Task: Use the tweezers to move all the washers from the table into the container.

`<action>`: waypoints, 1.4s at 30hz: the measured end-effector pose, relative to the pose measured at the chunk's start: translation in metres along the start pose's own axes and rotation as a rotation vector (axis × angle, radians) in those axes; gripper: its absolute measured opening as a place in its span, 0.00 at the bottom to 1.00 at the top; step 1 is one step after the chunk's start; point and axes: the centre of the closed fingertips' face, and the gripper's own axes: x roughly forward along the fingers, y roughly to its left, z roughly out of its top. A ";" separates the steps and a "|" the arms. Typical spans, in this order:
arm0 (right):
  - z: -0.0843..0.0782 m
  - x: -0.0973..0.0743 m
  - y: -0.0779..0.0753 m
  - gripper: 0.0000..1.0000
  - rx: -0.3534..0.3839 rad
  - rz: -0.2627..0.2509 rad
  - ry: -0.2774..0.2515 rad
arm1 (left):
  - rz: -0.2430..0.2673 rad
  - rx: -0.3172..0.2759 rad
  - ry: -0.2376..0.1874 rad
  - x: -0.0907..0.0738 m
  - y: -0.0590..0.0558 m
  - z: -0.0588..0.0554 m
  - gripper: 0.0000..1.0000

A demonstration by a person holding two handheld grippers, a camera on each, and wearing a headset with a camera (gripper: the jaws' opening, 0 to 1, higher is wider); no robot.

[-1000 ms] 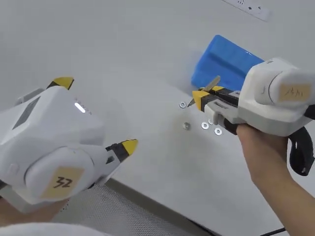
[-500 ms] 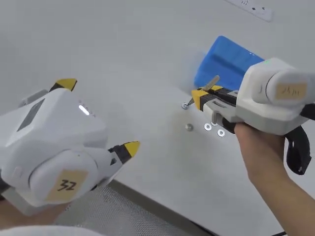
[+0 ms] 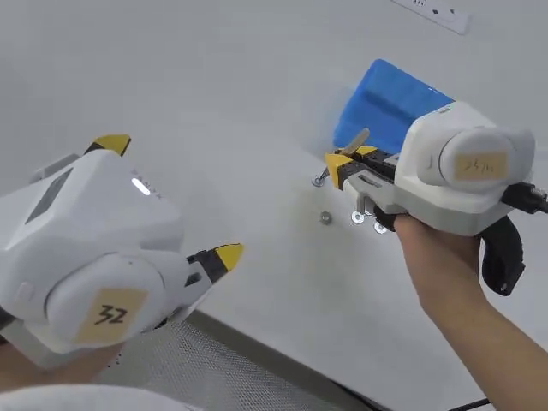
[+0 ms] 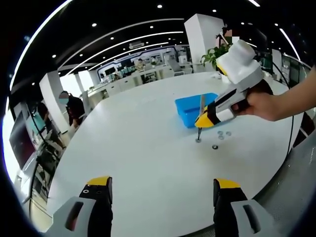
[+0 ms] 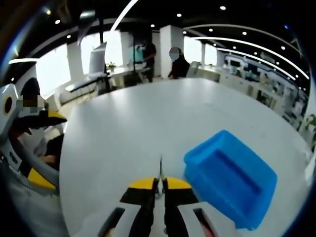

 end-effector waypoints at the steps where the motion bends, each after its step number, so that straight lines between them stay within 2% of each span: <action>1: 0.000 0.000 0.000 0.03 -0.001 -0.002 0.002 | 0.000 -0.001 -0.003 0.000 0.000 0.000 0.86; 3: 0.000 -0.001 0.000 0.02 0.010 -0.007 0.011 | -0.006 -0.006 -0.008 -0.001 -0.001 0.001 0.86; 4: 0.003 -0.002 0.000 0.02 0.019 -0.006 0.000 | -0.014 -0.012 -0.019 -0.001 -0.002 0.003 0.88; 5: 0.004 -0.003 0.000 0.02 0.027 -0.004 -0.004 | -0.036 -0.038 -0.051 -0.001 -0.006 0.009 0.91; 6: 0.007 -0.004 0.000 0.02 0.037 -0.004 -0.008 | -0.042 -0.053 -0.060 -0.001 -0.006 0.010 0.95; 8: 0.014 -0.009 -0.001 0.02 0.057 0.001 -0.027 | -0.041 -0.055 -0.054 -0.001 -0.005 0.009 0.97; 11: 0.025 -0.016 -0.001 0.02 0.070 0.016 -0.044 | -0.042 -0.061 -0.068 -0.001 -0.006 0.011 0.99; 14: 0.039 -0.026 -0.004 0.02 0.055 0.005 -0.075 | -0.050 -0.067 -0.072 0.000 -0.007 0.012 0.99; 15: 0.049 -0.032 -0.009 0.02 0.051 -0.019 -0.120 | -0.052 -0.071 -0.079 0.000 -0.007 0.013 0.99; 16: 0.056 -0.036 -0.010 0.02 0.055 -0.021 -0.149 | -0.056 -0.081 -0.092 0.000 -0.007 0.015 0.99; 18: 0.063 -0.044 -0.012 0.02 0.063 -0.021 -0.152 | -0.064 -0.111 -0.129 -0.001 -0.007 0.020 0.99; 23: 0.077 -0.051 -0.022 0.03 0.048 -0.050 -0.187 | -0.070 -0.129 -0.138 -0.001 -0.007 0.021 0.99; 26: 0.079 -0.048 -0.030 0.03 0.035 -0.068 -0.189 | -0.078 -0.168 -0.172 -0.002 -0.007 0.026 0.99; 31: 0.085 -0.043 -0.052 0.02 0.028 -0.125 -0.210 | -0.064 -0.150 -0.153 -0.002 -0.006 0.023 0.99; 34: 0.086 -0.036 -0.063 0.02 0.029 -0.153 -0.205 | -0.058 -0.144 -0.148 -0.002 -0.005 0.022 0.99; 37: 0.078 -0.023 -0.074 0.03 0.026 -0.180 -0.182 | -0.053 -0.139 -0.143 -0.002 -0.005 0.021 0.99; 42: 0.061 -0.006 -0.082 0.03 0.033 -0.206 -0.132 | -0.041 -0.121 -0.128 -0.002 -0.004 0.019 0.99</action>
